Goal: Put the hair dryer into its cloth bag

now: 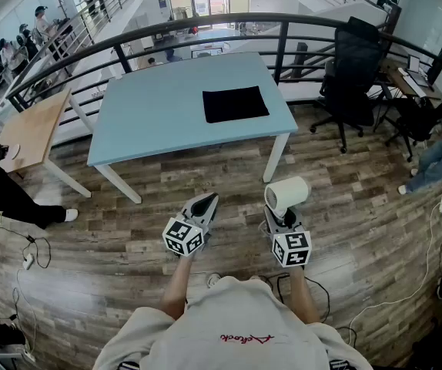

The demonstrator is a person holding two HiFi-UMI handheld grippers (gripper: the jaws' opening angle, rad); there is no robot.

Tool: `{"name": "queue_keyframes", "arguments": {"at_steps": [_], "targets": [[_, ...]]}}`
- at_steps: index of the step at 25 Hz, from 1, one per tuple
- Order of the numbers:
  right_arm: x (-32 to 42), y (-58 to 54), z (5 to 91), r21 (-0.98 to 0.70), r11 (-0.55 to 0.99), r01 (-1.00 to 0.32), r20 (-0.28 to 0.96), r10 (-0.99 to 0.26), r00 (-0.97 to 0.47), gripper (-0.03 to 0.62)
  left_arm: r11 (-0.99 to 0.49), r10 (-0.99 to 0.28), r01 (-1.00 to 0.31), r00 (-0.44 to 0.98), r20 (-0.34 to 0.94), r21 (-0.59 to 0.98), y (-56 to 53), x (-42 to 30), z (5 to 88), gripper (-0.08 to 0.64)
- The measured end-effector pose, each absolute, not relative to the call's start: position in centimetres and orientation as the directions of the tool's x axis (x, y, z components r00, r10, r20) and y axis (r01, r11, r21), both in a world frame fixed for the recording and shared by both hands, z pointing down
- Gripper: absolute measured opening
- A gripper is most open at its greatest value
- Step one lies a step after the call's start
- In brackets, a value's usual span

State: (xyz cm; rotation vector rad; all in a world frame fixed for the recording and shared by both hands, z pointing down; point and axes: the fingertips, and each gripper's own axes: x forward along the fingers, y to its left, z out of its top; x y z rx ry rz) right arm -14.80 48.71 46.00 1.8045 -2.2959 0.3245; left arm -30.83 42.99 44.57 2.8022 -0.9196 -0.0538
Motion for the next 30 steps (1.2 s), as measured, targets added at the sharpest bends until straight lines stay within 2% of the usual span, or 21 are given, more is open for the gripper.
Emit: {"name": "queue_keyframes", "arguments": {"at_steps": [30], "targets": [[-22.2,44.1,45.9,-0.015,0.127,-0.992,0.282,-0.951,-0.126,0.176,-0.846,-0.501,-0.491,0.866,0.005,0.209,37.9,-37.8,45.7,0.008]]}}
